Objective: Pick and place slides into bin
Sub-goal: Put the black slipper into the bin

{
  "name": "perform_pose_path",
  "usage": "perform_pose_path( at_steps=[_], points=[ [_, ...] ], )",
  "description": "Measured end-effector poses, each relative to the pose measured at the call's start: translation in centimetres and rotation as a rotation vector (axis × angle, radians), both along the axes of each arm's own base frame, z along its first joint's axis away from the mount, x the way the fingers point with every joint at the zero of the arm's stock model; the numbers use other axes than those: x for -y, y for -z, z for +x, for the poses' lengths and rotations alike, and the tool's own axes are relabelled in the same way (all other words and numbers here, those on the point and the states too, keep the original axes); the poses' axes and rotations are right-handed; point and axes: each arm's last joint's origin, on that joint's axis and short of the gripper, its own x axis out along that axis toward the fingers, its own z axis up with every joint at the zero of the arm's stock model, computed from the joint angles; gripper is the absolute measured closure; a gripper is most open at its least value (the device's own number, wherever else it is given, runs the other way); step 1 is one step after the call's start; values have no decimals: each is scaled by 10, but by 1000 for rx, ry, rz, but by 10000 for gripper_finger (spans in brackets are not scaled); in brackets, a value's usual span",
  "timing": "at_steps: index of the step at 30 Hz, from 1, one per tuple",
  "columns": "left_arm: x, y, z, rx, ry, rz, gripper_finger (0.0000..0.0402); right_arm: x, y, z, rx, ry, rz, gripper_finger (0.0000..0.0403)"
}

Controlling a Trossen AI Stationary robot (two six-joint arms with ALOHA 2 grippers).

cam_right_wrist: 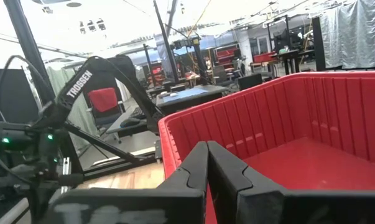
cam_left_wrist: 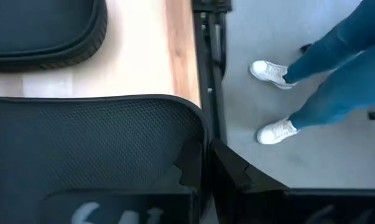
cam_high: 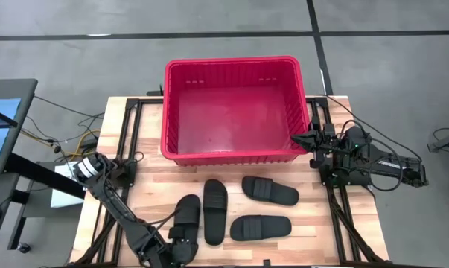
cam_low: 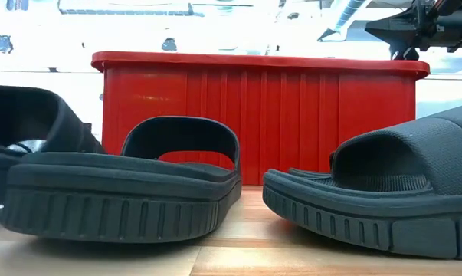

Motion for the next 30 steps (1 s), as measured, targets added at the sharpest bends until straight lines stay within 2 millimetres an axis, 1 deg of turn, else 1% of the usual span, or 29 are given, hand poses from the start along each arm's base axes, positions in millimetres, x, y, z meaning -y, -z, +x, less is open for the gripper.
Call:
perform_pose_path(
  at_steps=[10, 14, 19, 23, 26, 30],
  points=[
    [20, -45, -9, 60, -14, 48, 401, 0, 0, 0, 0, 0, 0, 403],
    [25, -68, -9, 90, -18, 35, 401, 0, 0, 0, 0, 0, 0, 403],
    [28, -100, -8, 145, -17, 50, 401, 0, 0, 0, 0, 0, 0, 403],
    [27, -130, -8, 200, -11, 65, 401, 0, 0, 0, 0, 0, 0, 403],
    [24, -154, -8, 272, -26, 91, 401, 0, 0, 0, 0, 0, 0, 403],
    [21, -185, -9, 410, -48, 152, 401, 0, 0, 0, 0, 0, 0, 403]
  ],
)
